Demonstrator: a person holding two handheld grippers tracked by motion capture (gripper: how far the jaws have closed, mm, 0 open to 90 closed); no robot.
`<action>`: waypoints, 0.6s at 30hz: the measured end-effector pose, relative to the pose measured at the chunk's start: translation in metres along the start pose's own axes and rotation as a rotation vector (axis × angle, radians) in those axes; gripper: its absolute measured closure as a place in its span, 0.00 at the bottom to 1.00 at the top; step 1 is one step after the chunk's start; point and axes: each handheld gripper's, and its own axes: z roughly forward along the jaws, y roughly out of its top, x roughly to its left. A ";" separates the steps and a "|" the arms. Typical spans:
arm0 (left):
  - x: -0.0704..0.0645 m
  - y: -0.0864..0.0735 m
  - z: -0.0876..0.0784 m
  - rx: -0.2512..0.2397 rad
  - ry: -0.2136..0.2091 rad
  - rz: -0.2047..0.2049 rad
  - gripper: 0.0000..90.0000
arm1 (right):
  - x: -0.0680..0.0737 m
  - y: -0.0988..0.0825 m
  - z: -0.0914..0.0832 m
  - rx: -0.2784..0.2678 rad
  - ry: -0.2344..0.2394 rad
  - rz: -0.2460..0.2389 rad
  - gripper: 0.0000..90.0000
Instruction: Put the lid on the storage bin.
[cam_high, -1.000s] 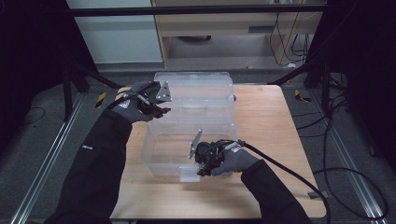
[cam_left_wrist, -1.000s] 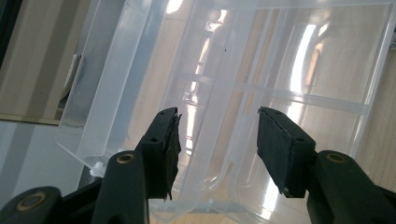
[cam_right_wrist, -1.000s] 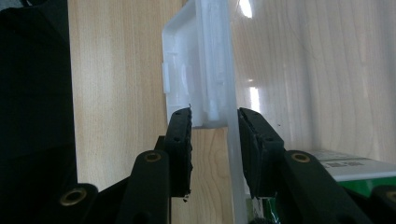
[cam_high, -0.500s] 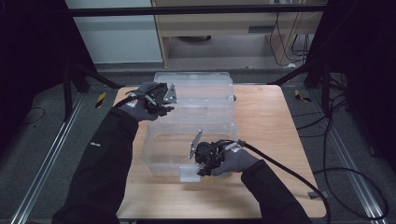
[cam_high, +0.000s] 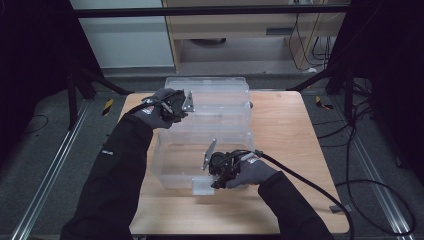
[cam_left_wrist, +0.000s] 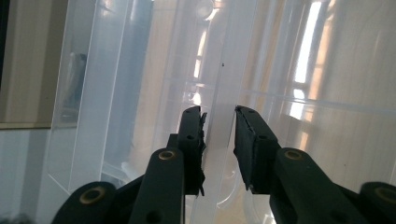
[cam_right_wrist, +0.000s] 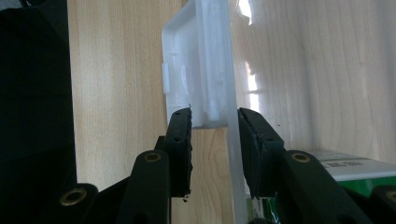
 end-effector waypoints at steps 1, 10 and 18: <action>0.000 0.001 0.000 0.010 0.004 0.012 0.81 | 0.000 0.000 0.000 0.000 -0.001 0.004 0.74; -0.006 0.011 0.001 0.076 0.033 0.077 0.86 | 0.001 -0.001 0.000 -0.013 -0.012 0.013 0.74; -0.005 0.013 0.000 0.076 0.012 0.077 0.88 | 0.004 0.000 0.000 -0.006 -0.029 0.023 0.74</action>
